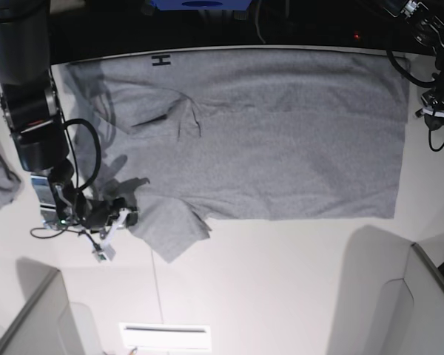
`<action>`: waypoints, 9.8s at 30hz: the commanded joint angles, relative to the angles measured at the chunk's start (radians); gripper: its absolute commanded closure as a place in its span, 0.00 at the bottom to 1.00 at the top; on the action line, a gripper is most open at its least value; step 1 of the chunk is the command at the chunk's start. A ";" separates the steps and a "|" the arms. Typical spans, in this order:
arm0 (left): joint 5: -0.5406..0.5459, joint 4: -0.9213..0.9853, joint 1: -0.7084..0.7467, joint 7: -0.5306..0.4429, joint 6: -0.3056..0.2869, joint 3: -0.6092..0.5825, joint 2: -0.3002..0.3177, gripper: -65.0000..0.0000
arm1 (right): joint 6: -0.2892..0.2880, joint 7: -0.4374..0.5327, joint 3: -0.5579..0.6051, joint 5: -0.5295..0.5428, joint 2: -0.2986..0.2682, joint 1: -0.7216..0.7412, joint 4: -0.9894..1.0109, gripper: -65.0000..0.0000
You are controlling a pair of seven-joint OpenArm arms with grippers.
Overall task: Fold the T-shirt properly
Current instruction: 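Move both grippers to the shirt's side edges near the sleeves, then grasp the shirt's side edges with both grippers, then lift the grasped edge and fold it toward the collar with both grippers, then lower the folded edge onto the shirt and open both grippers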
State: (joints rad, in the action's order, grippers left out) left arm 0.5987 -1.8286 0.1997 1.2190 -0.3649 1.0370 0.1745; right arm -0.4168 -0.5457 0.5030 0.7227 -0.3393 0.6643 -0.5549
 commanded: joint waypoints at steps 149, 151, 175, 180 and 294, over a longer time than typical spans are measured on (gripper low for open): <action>-0.213 0.241 -0.288 -0.176 -0.092 -0.510 0.288 1.00 | 0.006 -0.129 -0.582 -0.019 -0.050 -0.475 -0.770 1.00; -0.214 0.203 -0.262 -0.176 -0.092 -0.510 0.287 1.00 | 0.006 -0.153 -0.605 -0.019 -0.050 -0.496 -0.799 1.00; -0.219 0.019 -0.122 -0.175 -0.092 -0.499 0.267 1.00 | 0.006 -0.475 -0.906 -0.019 0.024 -0.754 -1.197 1.00; -0.219 -0.010 -0.087 -0.175 -0.092 -0.499 0.267 1.00 | 0.006 -0.483 -0.910 -0.018 0.032 -0.812 -1.249 1.00; -0.217 -0.050 0.341 -0.184 -0.090 -0.254 0.196 0.26 | 0.000 -0.626 -0.797 -0.019 0.111 -0.875 -1.175 0.55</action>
State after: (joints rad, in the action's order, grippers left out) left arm 0.3817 -1.8652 0.5377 1.0439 -0.4538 0.7727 0.3546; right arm -0.4095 -1.1816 -0.2863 0.6903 -0.2157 -0.2207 -1.7161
